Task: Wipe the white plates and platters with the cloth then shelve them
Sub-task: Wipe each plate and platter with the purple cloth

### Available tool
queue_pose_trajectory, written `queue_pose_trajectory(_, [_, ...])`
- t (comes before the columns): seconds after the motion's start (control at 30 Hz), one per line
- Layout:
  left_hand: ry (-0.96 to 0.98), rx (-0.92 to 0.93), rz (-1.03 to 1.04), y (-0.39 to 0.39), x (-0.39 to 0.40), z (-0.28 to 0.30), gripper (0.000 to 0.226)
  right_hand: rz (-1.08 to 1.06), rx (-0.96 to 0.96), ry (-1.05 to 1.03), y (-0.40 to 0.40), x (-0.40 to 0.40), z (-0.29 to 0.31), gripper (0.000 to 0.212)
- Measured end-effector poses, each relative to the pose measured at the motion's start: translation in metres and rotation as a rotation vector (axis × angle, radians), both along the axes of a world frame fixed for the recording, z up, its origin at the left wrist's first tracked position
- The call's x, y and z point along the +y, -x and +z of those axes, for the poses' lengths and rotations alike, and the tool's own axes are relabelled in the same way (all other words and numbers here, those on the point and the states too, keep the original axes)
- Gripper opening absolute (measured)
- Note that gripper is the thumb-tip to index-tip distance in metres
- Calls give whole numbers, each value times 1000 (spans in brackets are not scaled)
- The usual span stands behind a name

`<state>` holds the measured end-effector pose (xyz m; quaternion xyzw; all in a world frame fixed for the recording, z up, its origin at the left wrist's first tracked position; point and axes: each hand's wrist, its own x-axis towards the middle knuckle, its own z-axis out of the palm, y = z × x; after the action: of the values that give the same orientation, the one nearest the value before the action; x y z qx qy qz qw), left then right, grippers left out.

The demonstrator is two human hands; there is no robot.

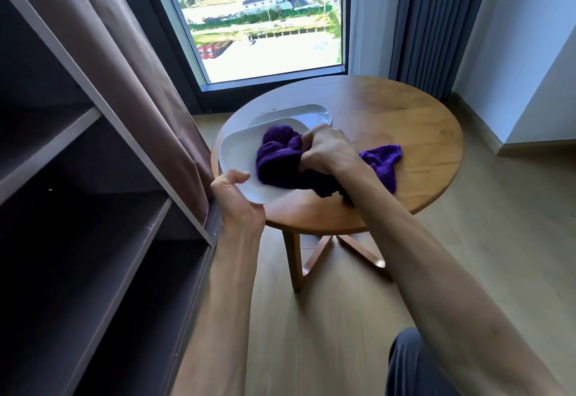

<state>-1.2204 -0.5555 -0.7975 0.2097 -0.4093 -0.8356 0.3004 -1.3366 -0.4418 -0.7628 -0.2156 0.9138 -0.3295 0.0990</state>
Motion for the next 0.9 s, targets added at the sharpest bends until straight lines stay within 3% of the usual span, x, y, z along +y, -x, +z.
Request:
queue_pose_trajectory(0.07, [36,-68,60,-5,-6,4,55,-130,69,11,2,4,-10,9])
queue_pose_trajectory(0.2, [60,-104,231,-13,-17,17,43,-377,230,93,9,15,-20,28])
queue_pose_trajectory(0.33, [10,-54,385,-9,-22,22,51,-561,245,420,25,22,19,18])
queue_pose_trajectory(0.43, [-27,-57,387,8,-6,24,55,-343,87,617,14,11,50,18])
queue_pose_trajectory(0.53, [-123,-54,346,28,12,25,46,129,-154,449,-7,-2,55,16])
queue_pose_trajectory(0.6, [-186,-18,356,37,15,22,44,189,-240,546,-11,-4,42,13])
queue_pose_trajectory(0.67, [-234,28,406,41,14,19,40,-122,-69,727,-11,-2,23,12])
queue_pose_trajectory(0.73, [-259,65,425,41,18,19,35,-415,88,666,-12,3,5,34])
queue_pose_trajectory(0.8, [-286,111,395,39,23,20,34,-375,-75,620,-16,3,-10,63])
queue_pose_trajectory(0.9, [-349,131,285,42,35,23,30,-206,-563,933,-27,2,-14,65])
